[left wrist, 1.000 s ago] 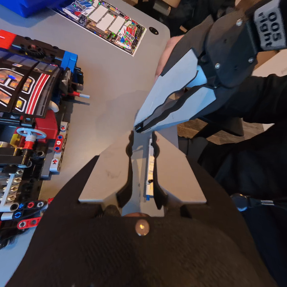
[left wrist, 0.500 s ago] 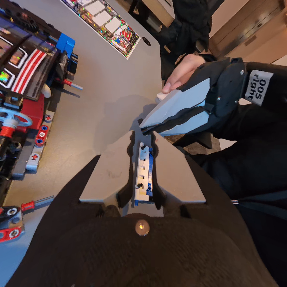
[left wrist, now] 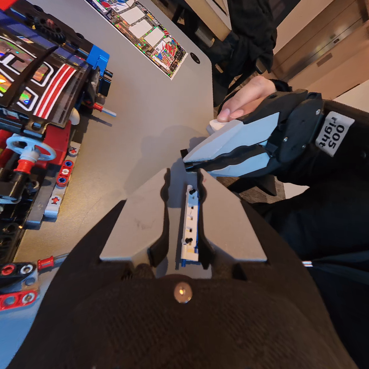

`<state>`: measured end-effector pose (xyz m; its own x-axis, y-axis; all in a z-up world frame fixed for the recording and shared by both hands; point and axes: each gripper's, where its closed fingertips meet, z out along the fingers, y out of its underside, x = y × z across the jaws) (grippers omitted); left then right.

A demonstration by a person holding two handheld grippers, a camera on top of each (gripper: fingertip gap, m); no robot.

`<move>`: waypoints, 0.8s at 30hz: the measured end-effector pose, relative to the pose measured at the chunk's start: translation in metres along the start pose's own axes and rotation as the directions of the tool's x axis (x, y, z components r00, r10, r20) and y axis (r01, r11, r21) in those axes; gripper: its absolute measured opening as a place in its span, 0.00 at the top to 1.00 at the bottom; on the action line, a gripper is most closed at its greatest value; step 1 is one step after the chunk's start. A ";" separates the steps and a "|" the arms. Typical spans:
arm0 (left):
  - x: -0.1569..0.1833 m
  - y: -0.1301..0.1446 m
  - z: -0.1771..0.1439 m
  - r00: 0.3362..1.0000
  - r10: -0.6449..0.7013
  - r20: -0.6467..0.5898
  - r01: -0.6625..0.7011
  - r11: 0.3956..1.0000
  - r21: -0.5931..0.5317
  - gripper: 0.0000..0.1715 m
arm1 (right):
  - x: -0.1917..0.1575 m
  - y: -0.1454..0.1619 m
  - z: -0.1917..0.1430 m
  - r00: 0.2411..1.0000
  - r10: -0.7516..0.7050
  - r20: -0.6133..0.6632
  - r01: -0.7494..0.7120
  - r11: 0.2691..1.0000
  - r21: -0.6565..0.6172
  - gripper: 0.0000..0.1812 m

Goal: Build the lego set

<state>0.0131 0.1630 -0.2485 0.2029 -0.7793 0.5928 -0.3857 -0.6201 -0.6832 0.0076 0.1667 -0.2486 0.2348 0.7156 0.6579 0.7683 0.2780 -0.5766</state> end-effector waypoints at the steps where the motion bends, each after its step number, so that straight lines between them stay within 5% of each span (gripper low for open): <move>1: 0.002 0.000 0.001 1.000 -0.002 -0.009 0.002 1.000 0.001 0.88 | 0.000 0.001 0.000 1.000 -0.006 -0.003 0.006 1.000 -0.005 0.98; 16: 0.005 0.002 0.004 0.999 -0.009 -0.043 0.009 1.000 0.016 0.97 | -0.005 -0.002 0.001 1.000 0.014 0.001 -0.014 1.000 0.016 0.97; 24: 0.039 -0.013 -0.007 0.894 -0.216 -0.392 0.255 0.966 0.050 0.97 | 0.005 -0.030 -0.027 0.950 0.252 0.184 -0.297 0.910 0.289 0.97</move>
<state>0.0196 0.1414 -0.2141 -0.0882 -0.5277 0.8449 -0.2760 -0.8020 -0.5297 0.0024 0.1448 -0.2149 0.3075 0.8676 0.3907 0.4569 0.2255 -0.8604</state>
